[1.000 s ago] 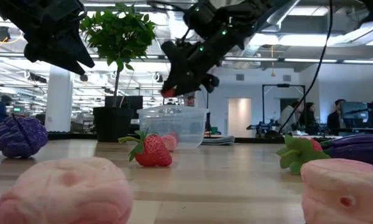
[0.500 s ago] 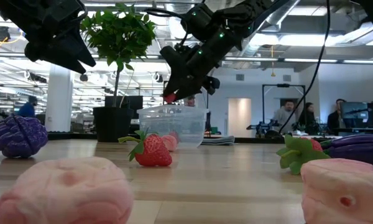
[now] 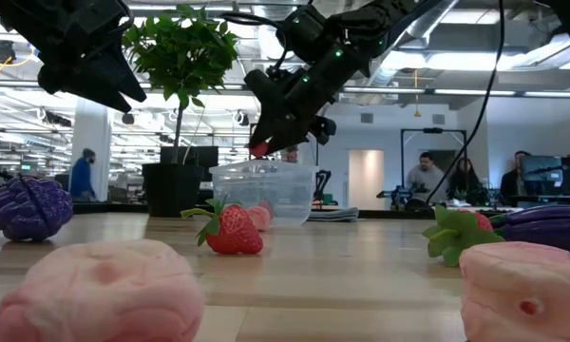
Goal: Pick and placing Produce into tupperware
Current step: Put the red strawberry into the transparent bin, then put the violet eggplant into the transparent bin
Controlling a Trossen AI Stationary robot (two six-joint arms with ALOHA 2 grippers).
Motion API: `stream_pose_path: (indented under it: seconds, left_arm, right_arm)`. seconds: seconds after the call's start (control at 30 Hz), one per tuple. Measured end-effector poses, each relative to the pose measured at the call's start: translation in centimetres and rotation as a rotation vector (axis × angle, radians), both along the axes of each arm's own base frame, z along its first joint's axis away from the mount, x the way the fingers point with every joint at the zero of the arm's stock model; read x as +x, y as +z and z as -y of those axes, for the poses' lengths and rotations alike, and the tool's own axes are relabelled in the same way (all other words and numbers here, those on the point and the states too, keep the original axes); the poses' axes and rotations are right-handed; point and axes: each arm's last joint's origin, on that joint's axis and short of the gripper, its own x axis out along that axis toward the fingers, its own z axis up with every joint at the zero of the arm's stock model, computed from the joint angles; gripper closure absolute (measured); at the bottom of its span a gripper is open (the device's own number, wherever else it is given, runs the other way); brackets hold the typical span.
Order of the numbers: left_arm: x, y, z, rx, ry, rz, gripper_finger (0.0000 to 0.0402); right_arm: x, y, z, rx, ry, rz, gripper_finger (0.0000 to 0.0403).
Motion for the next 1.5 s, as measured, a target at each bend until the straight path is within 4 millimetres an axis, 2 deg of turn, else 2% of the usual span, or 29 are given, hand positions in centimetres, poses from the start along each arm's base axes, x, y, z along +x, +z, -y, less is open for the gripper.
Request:
stream_pose_path:
  seconds: [0.2, 0.4, 0.87, 1.0, 1.3, 1.5]
  left_arm:
    - [0.0, 0.0, 0.0, 0.002, -0.001, -0.001, 0.0171]
    - [0.0, 0.0, 0.0, 0.007, -0.005, -0.006, 0.0171]
    - [0.0, 0.0, 0.0, 0.010, -0.005, -0.007, 0.0171]
    - [0.0, 0.0, 0.0, 0.009, -0.005, -0.006, 0.0171]
    - [0.0, 0.0, 0.0, 0.009, -0.005, -0.005, 0.0171]
    - [0.0, 0.0, 0.0, 0.008, -0.004, -0.005, 0.0171]
  right_arm:
    - [0.2, -0.6, 0.3, -0.018, 0.025, -0.013, 0.0229]
    - [0.6, -1.1, -0.4, -0.047, 0.083, -0.013, 0.0229]
    - [0.7, -0.9, -0.1, -0.058, 0.097, -0.001, 0.0228]
    - [0.8, -0.8, -0.3, -0.059, 0.103, 0.010, 0.0215]
    - [0.8, -0.8, -0.3, -0.055, 0.106, 0.009, 0.0159]
    - [0.6, 0.1, -1.1, -0.054, 0.150, 0.028, 0.0154]
